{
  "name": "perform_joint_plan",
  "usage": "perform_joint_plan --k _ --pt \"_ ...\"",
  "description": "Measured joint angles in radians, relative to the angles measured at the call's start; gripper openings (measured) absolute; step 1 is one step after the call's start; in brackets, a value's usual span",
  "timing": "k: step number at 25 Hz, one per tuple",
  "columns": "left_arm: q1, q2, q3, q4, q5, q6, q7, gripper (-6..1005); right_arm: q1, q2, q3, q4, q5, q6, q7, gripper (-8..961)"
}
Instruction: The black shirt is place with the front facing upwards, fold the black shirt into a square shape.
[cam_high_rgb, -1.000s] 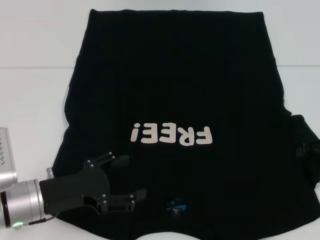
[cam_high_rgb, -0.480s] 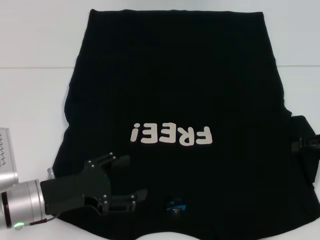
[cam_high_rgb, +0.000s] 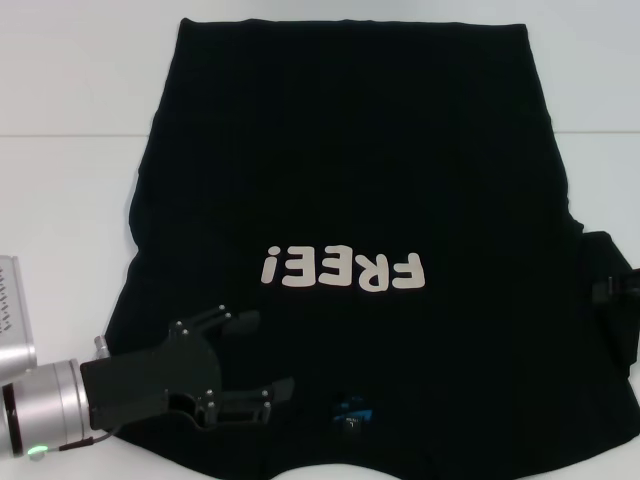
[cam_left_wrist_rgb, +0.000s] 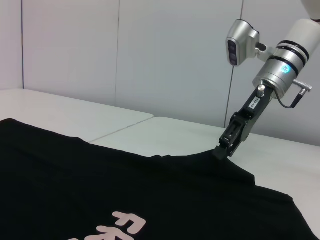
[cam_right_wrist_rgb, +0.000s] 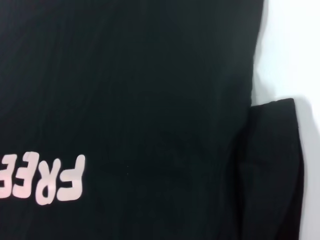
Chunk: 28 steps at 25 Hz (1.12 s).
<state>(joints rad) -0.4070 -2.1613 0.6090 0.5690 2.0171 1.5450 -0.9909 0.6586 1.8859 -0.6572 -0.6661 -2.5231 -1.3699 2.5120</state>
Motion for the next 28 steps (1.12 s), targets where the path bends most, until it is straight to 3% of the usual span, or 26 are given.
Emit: perform_joint_plan --k 5,10,21,28 --pt "0.001 0.0 0.0 0.0 0.0 0.0 0.0 946 0.003 0.002 -0.001 0.001 -0.033 0.019 -0.002 679" --pt "0.0 0.001 0.0 0.0 -0.005 0.0 -0.001 946 0.009 0.005 -0.001 0.005 -0.053 0.024 0.0 432" --pt "-0.001 0.002 -0.002 0.0 -0.006 -0.002 -0.002 947 0.009 0.007 -0.001 -0.005 -0.053 0.019 -0.009 19" --pt "-0.001 0.001 -0.002 0.0 -0.006 -0.003 -0.002 946 0.0 -0.005 0.011 -0.02 -0.047 0.016 -0.019 20"
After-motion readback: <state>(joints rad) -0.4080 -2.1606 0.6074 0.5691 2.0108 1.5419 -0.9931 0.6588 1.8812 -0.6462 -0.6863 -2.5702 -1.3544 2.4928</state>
